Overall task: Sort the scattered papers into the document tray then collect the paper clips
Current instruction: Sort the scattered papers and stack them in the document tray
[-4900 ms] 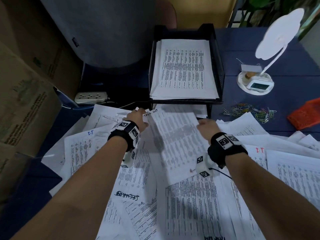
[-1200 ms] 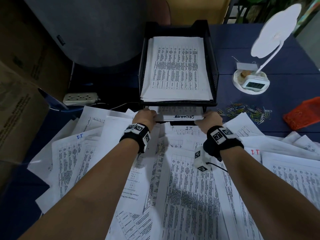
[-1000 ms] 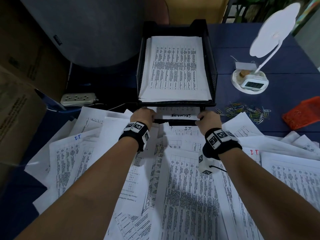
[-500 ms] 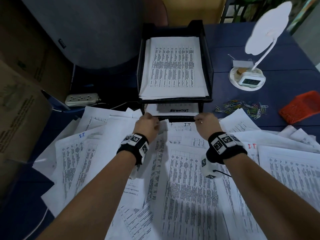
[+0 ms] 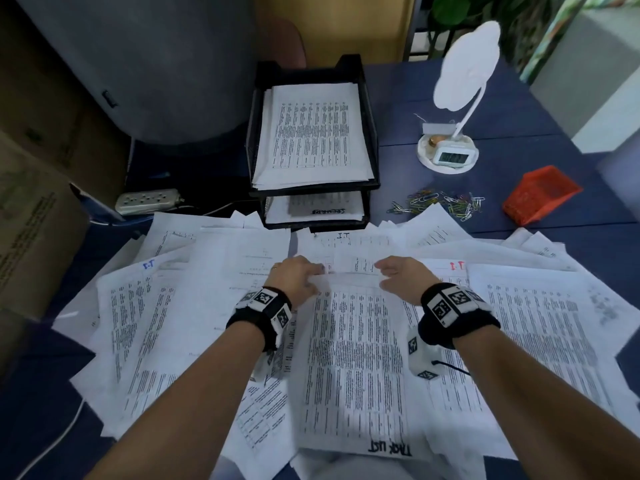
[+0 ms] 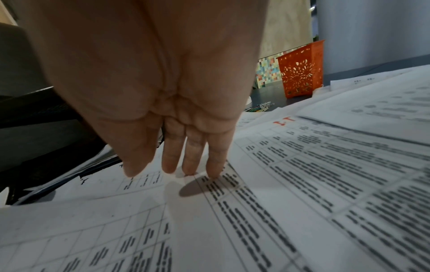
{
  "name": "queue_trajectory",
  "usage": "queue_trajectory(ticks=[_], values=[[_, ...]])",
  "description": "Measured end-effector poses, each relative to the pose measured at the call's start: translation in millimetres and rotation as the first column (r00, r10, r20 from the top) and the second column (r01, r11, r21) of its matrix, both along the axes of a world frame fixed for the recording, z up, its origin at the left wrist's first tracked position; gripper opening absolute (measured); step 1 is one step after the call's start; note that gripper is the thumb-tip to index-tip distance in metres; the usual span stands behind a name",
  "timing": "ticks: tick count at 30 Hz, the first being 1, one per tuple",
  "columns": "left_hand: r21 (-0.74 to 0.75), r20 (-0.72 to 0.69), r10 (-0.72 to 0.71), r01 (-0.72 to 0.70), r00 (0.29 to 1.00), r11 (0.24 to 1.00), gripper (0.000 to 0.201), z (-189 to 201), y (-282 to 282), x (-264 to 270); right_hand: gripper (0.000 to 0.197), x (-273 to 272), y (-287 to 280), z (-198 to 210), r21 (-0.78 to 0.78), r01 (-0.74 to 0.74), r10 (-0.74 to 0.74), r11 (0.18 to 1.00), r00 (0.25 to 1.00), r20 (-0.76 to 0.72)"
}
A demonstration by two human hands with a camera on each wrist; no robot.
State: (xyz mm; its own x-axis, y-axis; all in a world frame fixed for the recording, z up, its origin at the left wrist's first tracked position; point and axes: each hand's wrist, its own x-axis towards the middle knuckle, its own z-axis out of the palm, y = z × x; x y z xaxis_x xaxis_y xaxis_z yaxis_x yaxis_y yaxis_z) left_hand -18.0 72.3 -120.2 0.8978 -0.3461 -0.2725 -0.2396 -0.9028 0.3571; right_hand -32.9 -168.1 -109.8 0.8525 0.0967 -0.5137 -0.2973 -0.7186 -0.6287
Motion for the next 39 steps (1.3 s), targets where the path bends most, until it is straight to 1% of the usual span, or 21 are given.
queue_trajectory(ticks=[2,4,6,7,9,10,13,15,17,19,21,23,26,27,28,30,32,33,35,36,39], values=[[-0.018,0.078,-0.036,0.038,0.996,0.999,0.031,3.5,0.7,-3.7,0.043,-4.5,-1.4,-2.9,0.000,0.001,-0.001,1.000,1.000,0.022],[-0.060,0.162,-0.013,0.023,0.987,0.998,0.030,6.9,1.2,-7.3,0.041,-7.6,-1.6,-6.3,-0.012,0.041,-0.040,0.999,0.997,0.067],[-0.153,0.207,0.085,-0.053,0.975,0.987,0.030,11.3,1.0,-9.7,0.040,-10.0,-1.3,-8.5,-0.052,0.100,-0.092,0.994,0.987,0.131],[-0.255,0.170,0.182,-0.135,0.968,0.958,0.029,14.7,1.4,-10.4,0.042,-10.8,-1.3,-9.2,-0.073,0.137,-0.124,0.988,0.979,0.159],[-0.480,-0.015,0.371,-0.332,0.928,0.812,0.026,22.1,-0.1,-11.1,0.051,-12.1,-1.5,-9.1,-0.093,0.191,-0.171,0.977,0.967,0.186],[-0.543,-0.076,0.420,-0.391,0.904,0.743,0.024,25.3,-0.8,-10.9,0.059,-12.5,-1.2,-8.4,-0.095,0.192,-0.172,0.977,0.966,0.193],[-0.642,-0.147,0.459,-0.438,0.876,0.629,0.015,29.2,-0.9,-9.8,0.081,-14.5,2.7,-6.0,-0.077,0.149,-0.131,0.986,0.970,0.206],[-0.699,-0.177,0.457,-0.439,0.871,0.565,0.008,33.4,-0.5,-12.4,0.088,-15.0,6.5,-4.9,-0.048,0.155,-0.142,0.987,0.967,0.210],[-0.760,-0.194,0.483,-0.442,0.854,0.477,0.007,38.5,4.6,-14.4,0.084,-14.4,9.1,-2.7,0.031,0.195,-0.197,0.980,0.959,0.206],[-0.814,-0.261,0.509,-0.470,0.820,0.340,0.008,48.4,12.4,-16.4,0.065,-12.0,10.7,0.6,0.122,0.218,-0.241,0.968,0.944,0.225],[-0.847,-0.288,0.507,-0.463,0.813,0.262,0.010,59.4,21.9,-15.5,0.049,-7.1,13.8,4.8,0.197,0.206,-0.249,0.959,0.942,0.226],[-0.858,-0.260,0.492,-0.432,0.831,0.276,0.009,73.8,31.1,-11.1,0.053,-1.6,20.1,10.1,0.292,0.222,-0.282,0.930,0.942,0.181],[-0.849,-0.156,0.431,-0.344,0.889,0.401,0.019,97.6,45.9,-1.8,0.073,5.2,28.6,20.4,0.417,0.290,-0.376,0.862,0.916,0.139],[-0.853,-0.127,0.404,-0.307,0.906,0.421,0.025,105.7,49.3,-0.1,0.071,7.5,30.4,23.2,0.453,0.311,-0.400,0.836,0.909,0.113],[-0.864,-0.107,0.395,-0.282,0.912,0.418,0.030,111.3,52.9,1.9,0.061,8.9,32.3,27.0,0.483,0.314,-0.403,0.817,0.911,0.090],[-0.890,-0.086,0.424,-0.260,0.902,0.374,0.032,119.6,57.5,5.6,0.039,11.7,36.6,35.4,0.528,0.265,-0.363,0.807,0.928,0.089],[-0.923,-0.087,0.476,-0.251,0.875,0.291,0.022,123.4,59.6,8.7,0.031,13.4,42.0,45.8,0.578,0.238,-0.367,0.781,0.923,0.115],[-0.939,-0.101,0.490,-0.246,0.866,0.241,0.021,123.4,60.4,10.1,0.028,13.9,44.2,51.6,0.621,0.240,-0.393,0.746,0.912,0.119],[-0.951,-0.138,0.482,-0.252,0.865,0.180,0.030,119.0,62.0,12.2,0.018,16.1,46.2,64.4,0.698,0.222,-0.437,0.681,0.888,0.145],[-0.953,-0.161,0.466,-0.260,0.870,0.158,0.031,114.9,61.1,12.4,0.015,18.2,46.8,70.5,0.710,0.205,-0.447,0.673,0.878,0.170],[-0.947,-0.153,0.502,-0.272,0.851,0.173,0.017,104.4,51.7,10.9,0.027,25.5,47.0,82.2,0.727,0.161,-0.468,0.667,0.850,0.241]])
